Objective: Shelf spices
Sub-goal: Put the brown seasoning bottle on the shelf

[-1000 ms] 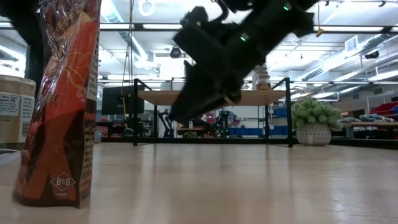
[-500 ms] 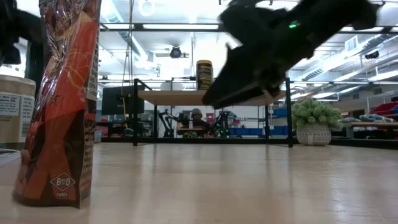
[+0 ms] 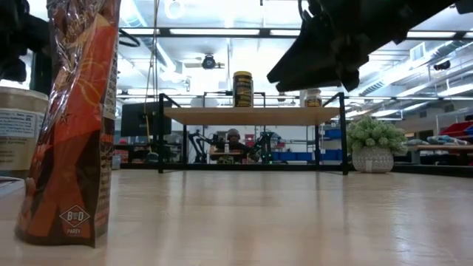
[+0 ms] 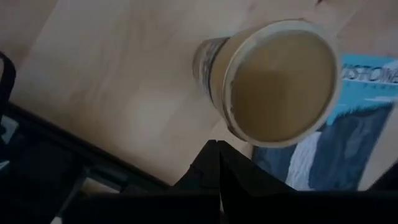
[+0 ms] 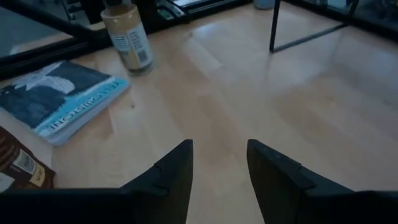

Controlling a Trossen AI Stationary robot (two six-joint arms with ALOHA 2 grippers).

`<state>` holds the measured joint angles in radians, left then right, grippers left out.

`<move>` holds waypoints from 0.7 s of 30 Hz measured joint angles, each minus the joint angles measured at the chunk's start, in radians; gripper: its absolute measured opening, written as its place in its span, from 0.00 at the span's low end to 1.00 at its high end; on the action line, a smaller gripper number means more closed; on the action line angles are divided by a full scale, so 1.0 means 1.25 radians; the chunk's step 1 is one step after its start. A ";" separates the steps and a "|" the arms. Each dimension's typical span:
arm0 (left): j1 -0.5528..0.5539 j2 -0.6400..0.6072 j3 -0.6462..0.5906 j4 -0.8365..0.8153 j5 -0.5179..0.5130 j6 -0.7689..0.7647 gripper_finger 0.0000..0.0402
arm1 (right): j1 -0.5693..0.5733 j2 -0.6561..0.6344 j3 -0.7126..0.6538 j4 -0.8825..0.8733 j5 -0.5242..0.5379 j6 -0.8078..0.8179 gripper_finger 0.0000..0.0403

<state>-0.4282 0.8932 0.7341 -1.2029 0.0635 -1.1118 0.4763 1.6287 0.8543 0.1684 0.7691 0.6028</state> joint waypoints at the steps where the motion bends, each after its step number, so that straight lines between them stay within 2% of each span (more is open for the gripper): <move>1: 0.000 0.010 0.000 0.010 0.000 0.000 0.00 | 0.000 -0.002 0.000 0.004 0.001 -0.008 0.38; 11: 0.004 0.115 0.000 0.223 -0.007 0.070 0.00 | 0.000 -0.005 0.000 0.020 0.001 -0.029 0.38; 16: 0.044 0.175 0.000 0.323 -0.057 0.157 0.00 | 0.000 -0.005 0.000 0.020 0.001 -0.028 0.38; 21: 0.116 0.232 0.000 0.508 -0.139 0.312 0.00 | 0.000 -0.005 0.000 0.029 0.000 -0.027 0.38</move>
<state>-0.2828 1.1837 0.7341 -0.5675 -0.1098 -0.7213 0.4767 1.6226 0.8543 0.2046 0.7696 0.5691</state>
